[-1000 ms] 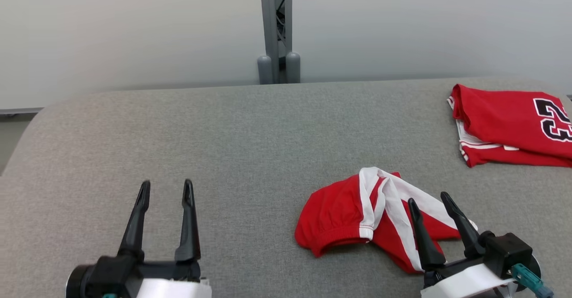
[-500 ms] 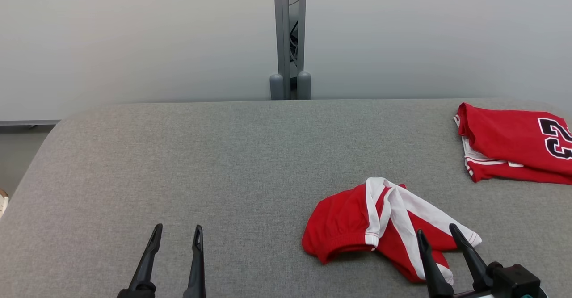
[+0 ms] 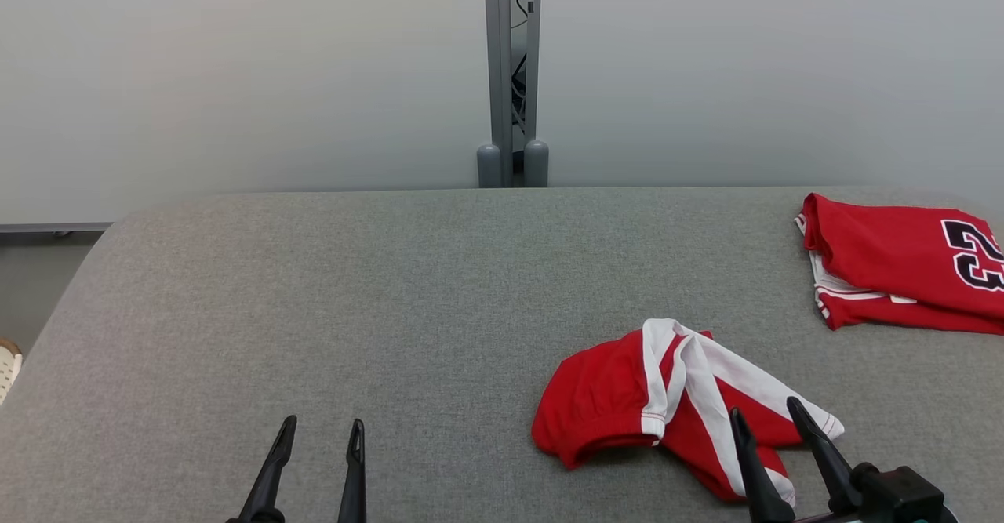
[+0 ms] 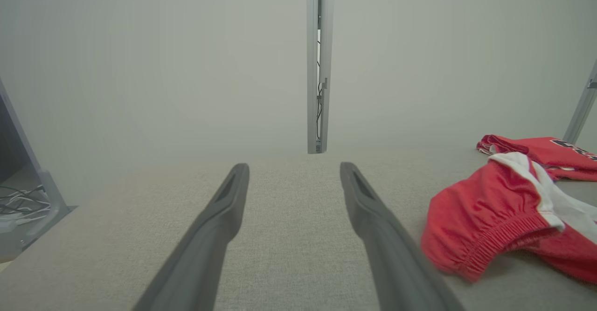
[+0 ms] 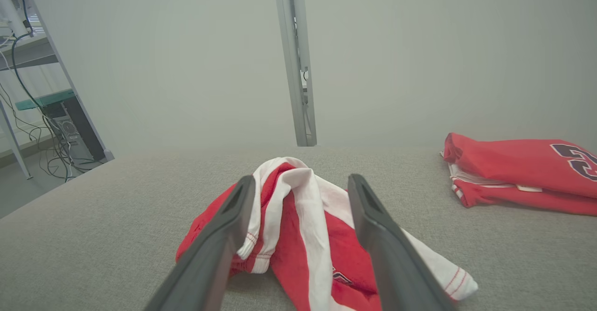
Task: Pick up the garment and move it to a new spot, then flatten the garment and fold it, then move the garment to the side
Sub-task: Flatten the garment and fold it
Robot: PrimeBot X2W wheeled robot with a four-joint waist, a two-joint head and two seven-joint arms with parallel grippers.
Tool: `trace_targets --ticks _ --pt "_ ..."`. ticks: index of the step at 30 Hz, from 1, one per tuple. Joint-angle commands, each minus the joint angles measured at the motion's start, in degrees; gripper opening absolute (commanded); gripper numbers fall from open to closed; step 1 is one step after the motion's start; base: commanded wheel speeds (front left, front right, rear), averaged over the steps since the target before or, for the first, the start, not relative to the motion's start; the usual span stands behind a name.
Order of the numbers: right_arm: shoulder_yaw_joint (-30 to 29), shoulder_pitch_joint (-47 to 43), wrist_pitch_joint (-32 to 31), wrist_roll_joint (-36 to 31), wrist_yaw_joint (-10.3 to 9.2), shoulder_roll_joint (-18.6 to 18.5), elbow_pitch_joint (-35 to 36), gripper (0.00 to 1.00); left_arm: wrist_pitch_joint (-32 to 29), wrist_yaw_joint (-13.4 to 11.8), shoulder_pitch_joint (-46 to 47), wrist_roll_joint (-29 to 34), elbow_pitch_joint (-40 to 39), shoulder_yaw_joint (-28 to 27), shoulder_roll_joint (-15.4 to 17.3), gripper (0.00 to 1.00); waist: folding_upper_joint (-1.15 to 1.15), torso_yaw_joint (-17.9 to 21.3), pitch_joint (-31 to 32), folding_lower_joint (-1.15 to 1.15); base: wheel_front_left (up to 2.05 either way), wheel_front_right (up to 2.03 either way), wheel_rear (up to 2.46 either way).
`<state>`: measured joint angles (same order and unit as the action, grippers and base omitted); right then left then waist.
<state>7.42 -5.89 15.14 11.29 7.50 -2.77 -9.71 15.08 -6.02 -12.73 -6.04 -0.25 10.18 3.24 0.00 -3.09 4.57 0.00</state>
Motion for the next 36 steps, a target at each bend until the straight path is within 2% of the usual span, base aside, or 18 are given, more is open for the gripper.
trace_targets --ticks 1,13,17,22,23,26,31,36 --pt "-0.1 -0.5 0.0 0.1 -0.02 -0.3 -0.2 1.00 0.1 0.4 -0.2 0.5 0.4 -0.1 0.1 1.00 0.00 0.0 0.2 0.00 0.00 0.00 0.00" --pt "-0.6 -0.7 0.0 -0.7 -0.02 -0.3 -1.2 1.00 0.1 1.5 -0.6 0.6 2.4 1.0 -0.1 1.00 0.00 0.5 0.9 0.00 0.00 0.00 0.00" --pt "-1.5 0.2 0.0 -0.4 -0.02 -0.3 -0.7 1.00 0.1 3.7 0.3 -2.1 2.3 1.9 -0.2 1.00 0.00 1.1 0.1 0.00 0.00 0.00 0.00" --pt "-2.3 1.8 0.0 -1.5 -0.02 -0.3 -0.5 1.00 0.1 8.3 2.9 -5.5 4.4 6.1 -0.2 1.00 0.00 2.5 -1.7 0.00 0.00 0.00 0.00" --pt "-2.6 2.4 0.0 -1.8 -0.02 -0.4 -0.3 1.00 0.1 10.2 4.5 -6.0 5.9 9.1 -0.3 1.00 0.00 3.0 -2.7 0.00 0.00 0.00 0.00" --pt "-2.7 3.3 0.0 -2.0 -0.02 -0.4 0.0 1.00 0.1 12.2 7.5 -6.1 8.2 14.2 -0.2 1.00 0.00 4.1 -4.3 0.00 0.00 0.00 0.00" --pt "-2.6 5.3 0.0 -2.2 -0.02 -0.3 0.6 1.00 -2.8 13.3 13.5 -5.3 12.5 21.1 0.7 1.00 0.00 6.2 -8.1 0.00 0.00 0.00 0.00" --pt "-2.2 6.8 0.0 -1.9 -0.02 -0.3 0.5 1.00 -6.1 11.9 18.3 -3.6 18.2 21.8 0.7 1.00 0.00 8.7 -10.4 0.00 0.00 0.00 0.00"
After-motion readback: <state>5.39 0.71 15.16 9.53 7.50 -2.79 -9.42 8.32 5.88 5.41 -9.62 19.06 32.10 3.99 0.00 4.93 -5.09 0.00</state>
